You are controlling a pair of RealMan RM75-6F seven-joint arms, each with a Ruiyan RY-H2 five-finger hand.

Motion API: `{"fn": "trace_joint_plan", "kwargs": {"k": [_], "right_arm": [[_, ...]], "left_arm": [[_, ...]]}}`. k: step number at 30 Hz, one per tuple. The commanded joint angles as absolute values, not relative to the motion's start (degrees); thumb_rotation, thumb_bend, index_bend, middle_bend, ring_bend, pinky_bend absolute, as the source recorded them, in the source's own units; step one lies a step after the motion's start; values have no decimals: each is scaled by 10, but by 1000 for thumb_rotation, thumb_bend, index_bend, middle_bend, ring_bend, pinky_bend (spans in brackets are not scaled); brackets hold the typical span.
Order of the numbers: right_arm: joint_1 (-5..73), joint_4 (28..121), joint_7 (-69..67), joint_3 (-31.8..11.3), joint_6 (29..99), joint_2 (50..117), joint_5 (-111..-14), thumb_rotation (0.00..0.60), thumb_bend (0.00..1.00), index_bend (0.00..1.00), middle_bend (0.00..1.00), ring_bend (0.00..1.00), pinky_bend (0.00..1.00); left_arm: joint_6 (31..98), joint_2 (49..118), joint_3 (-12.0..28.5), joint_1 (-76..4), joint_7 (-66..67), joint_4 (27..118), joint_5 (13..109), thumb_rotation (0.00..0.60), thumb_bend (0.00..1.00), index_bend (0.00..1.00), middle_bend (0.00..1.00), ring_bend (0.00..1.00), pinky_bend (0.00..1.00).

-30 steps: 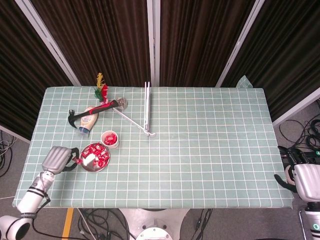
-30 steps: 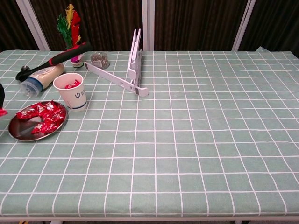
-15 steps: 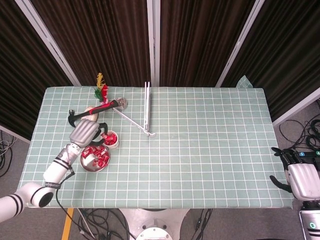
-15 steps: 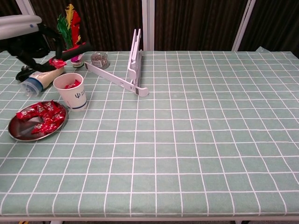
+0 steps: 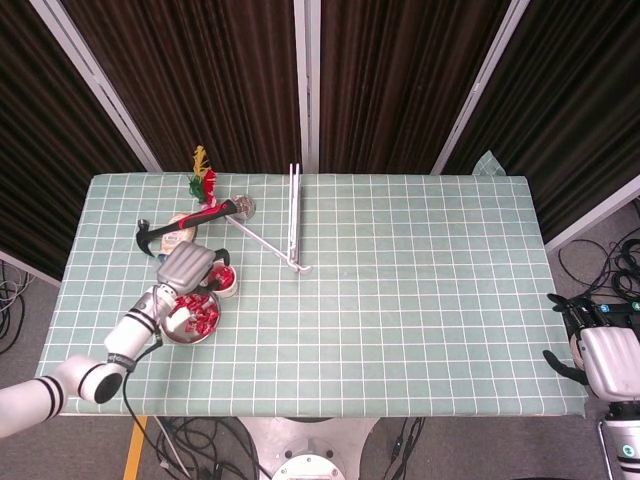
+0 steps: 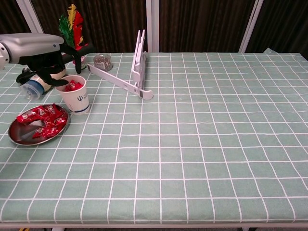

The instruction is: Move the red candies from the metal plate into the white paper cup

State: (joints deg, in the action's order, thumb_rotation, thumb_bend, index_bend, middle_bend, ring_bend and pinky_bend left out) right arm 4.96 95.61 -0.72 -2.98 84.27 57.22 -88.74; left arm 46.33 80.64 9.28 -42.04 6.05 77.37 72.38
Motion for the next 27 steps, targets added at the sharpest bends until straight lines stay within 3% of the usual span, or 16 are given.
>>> {"fn": "trace_joint_plan", "kwargs": {"k": [1, 6, 10, 17, 27], "right_arm": [[51, 957, -6, -30, 842, 572, -888, 600, 110, 170, 316, 195, 472], [52, 958, -5, -31, 844, 573, -890, 600, 111, 169, 316, 195, 473], [53, 959, -5, -32, 844, 573, -891, 600, 111, 169, 316, 195, 473], [55, 962, -2, -32, 844, 572, -893, 600, 111, 169, 316, 195, 473], [53, 968, 4, -31, 849, 570, -894, 600, 111, 169, 316, 195, 474]], "left_arm": [[485, 783, 89, -403, 67, 802, 710, 600, 348, 382, 946, 965, 1000], [562, 748, 79, -352, 64, 848, 709, 600, 331, 368, 942, 964, 1000], [599, 738, 57, -311, 55, 862, 710, 600, 329, 420, 942, 964, 1000], [557, 762, 29, -300, 63, 836, 684, 600, 308, 450, 943, 964, 1000], [496, 813, 37, -323, 101, 786, 618, 600, 283, 472, 951, 967, 1000]]}}
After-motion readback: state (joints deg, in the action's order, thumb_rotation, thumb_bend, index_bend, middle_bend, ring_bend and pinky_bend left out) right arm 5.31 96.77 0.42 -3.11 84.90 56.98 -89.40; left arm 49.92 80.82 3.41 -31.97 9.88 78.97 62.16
